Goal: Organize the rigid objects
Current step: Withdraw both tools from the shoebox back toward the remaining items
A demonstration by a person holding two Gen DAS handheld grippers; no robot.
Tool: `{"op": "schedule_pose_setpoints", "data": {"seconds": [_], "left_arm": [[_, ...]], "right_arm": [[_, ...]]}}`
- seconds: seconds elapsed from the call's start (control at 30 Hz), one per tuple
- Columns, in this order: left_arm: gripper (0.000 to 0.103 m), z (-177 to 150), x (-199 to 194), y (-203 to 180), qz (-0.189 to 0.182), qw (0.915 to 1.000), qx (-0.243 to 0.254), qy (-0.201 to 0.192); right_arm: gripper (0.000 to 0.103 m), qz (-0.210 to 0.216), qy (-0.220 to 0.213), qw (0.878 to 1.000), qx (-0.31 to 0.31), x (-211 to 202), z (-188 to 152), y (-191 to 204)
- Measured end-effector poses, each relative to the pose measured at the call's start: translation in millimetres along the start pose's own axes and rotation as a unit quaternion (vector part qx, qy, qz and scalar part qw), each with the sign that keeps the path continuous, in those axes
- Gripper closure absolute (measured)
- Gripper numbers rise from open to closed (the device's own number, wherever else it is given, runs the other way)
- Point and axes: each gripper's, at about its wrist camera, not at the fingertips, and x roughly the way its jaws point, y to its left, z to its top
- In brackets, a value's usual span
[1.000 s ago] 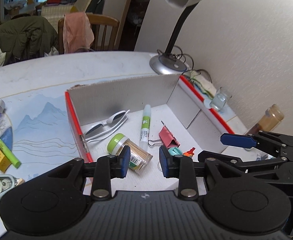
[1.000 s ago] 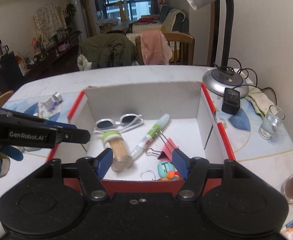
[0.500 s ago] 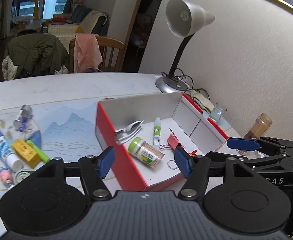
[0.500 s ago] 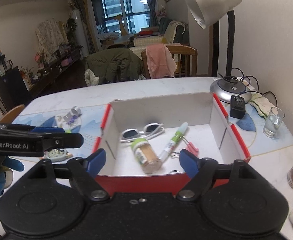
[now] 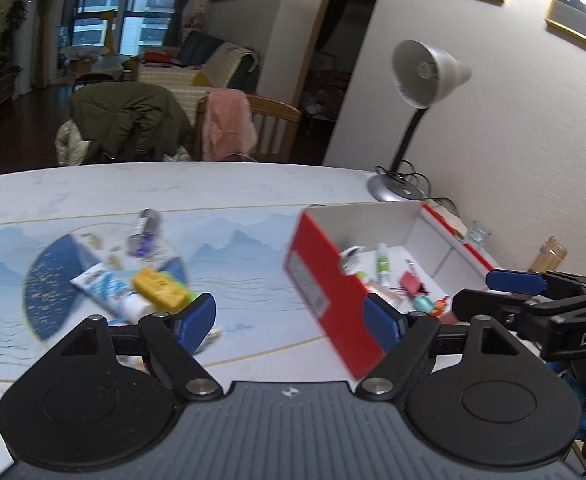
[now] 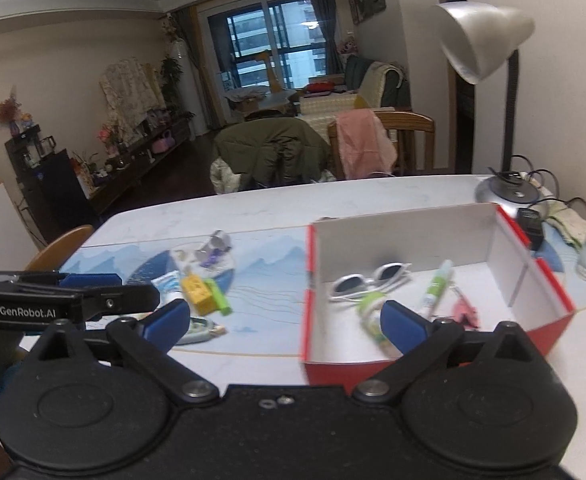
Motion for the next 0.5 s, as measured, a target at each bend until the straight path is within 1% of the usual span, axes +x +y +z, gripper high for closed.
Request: {"op": "schedule_pose_setpoints", "data": {"seconds": [0.07, 0.23, 0.37, 0.5], "left_arm": [[0.018, -2.5, -4.4, 14.4, 0.007, 1.0000, -0.003, -0.001], [0.001, -9.0, -12.0, 45.3, 0.026, 0.9996, 0.005, -0.008], [0.000, -14.3, -12.3, 65.7, 0.034, 0.9991, 0.020, -0.014], [0.000, -20.7, -7.7, 86.5, 0.034, 0.9988, 0.027, -0.021]], "right_arm": [[0.001, 0.003, 0.003, 1.000, -0.001, 5.2, 0.0, 10.4], [0.001, 0.001, 0.015, 1.000, -0.006, 21.1, -2.8, 36.5], [0.001, -0.004, 0.028, 1.000, -0.008, 36.5, -4.3, 54.4], [0.001, -0.012, 0.044, 0.999, -0.011, 55.4, -6.6, 68.8]]}}
